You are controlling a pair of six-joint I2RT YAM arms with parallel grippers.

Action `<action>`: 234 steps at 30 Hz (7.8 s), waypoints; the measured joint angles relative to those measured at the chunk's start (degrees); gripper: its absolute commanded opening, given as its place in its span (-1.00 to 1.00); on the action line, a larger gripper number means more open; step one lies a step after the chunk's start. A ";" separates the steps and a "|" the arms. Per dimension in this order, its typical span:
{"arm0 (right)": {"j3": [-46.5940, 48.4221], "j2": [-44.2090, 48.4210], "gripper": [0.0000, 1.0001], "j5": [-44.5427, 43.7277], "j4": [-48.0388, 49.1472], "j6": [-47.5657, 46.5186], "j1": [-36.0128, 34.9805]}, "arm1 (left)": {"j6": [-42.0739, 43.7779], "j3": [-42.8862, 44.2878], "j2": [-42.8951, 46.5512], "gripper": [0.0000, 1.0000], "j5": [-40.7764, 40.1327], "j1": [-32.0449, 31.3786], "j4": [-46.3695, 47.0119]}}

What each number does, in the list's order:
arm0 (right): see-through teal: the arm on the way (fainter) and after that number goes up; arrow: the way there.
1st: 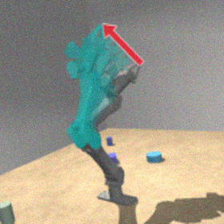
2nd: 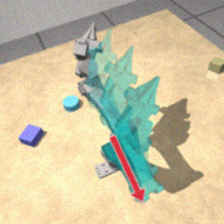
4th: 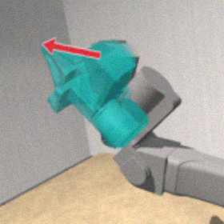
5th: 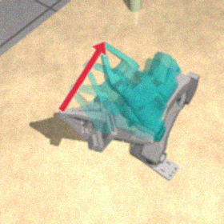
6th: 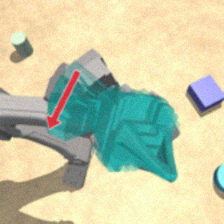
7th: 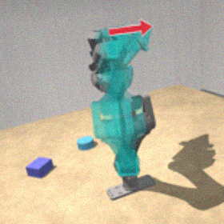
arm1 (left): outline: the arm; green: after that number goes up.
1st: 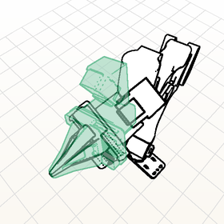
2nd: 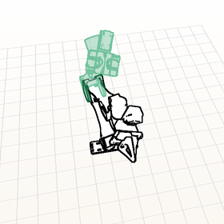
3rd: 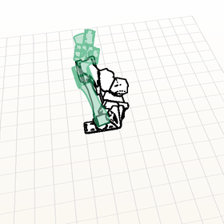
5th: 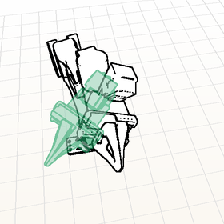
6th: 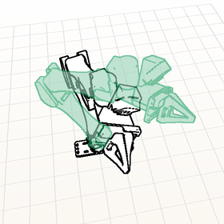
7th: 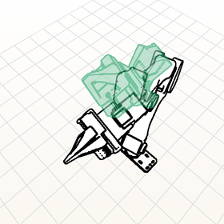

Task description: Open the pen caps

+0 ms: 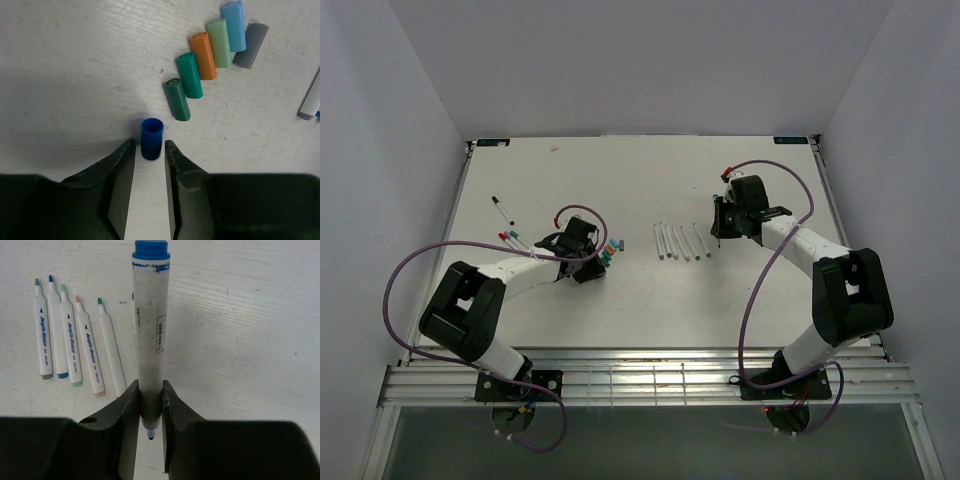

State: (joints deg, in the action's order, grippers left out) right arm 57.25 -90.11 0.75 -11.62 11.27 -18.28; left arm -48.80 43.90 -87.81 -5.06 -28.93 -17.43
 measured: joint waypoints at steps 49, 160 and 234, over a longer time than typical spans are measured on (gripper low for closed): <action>1.46 -10.78 -0.23 5.42 1.16 -4.20 1.38 | 2.93 8.83 11.23 0.96 1.40 15.72 -11.19; -9.18 7.63 0.25 34.49 36.72 23.91 -19.89 | 3.15 13.92 15.02 -1.00 2.71 -7.28 3.41; -13.25 0.11 -0.85 40.26 53.44 40.94 -20.48 | 3.04 7.15 18.97 -1.00 -4.79 -10.19 10.54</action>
State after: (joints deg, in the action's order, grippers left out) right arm 44.01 -90.00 41.01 41.82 52.21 -38.76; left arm -45.76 51.05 -68.84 -9.85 -39.11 -6.90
